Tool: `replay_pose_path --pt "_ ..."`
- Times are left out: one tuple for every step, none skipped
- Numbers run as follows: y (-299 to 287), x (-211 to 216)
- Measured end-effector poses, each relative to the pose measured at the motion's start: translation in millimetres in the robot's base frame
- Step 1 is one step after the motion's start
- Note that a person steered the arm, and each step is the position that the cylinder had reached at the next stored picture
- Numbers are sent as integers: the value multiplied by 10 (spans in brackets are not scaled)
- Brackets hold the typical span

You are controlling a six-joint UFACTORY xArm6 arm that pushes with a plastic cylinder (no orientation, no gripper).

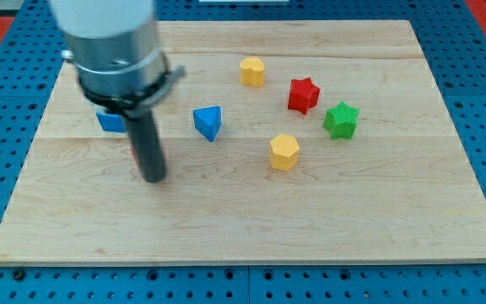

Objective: Push red circle towards blue triangle

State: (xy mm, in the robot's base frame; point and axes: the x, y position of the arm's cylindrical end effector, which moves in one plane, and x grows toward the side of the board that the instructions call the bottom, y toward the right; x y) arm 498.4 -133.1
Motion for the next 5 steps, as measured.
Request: replay_pose_path --pt "195 326" --pt "-547 329" --pt "-1143 -30" --pt "-789 -334" --pt "-11 -296"
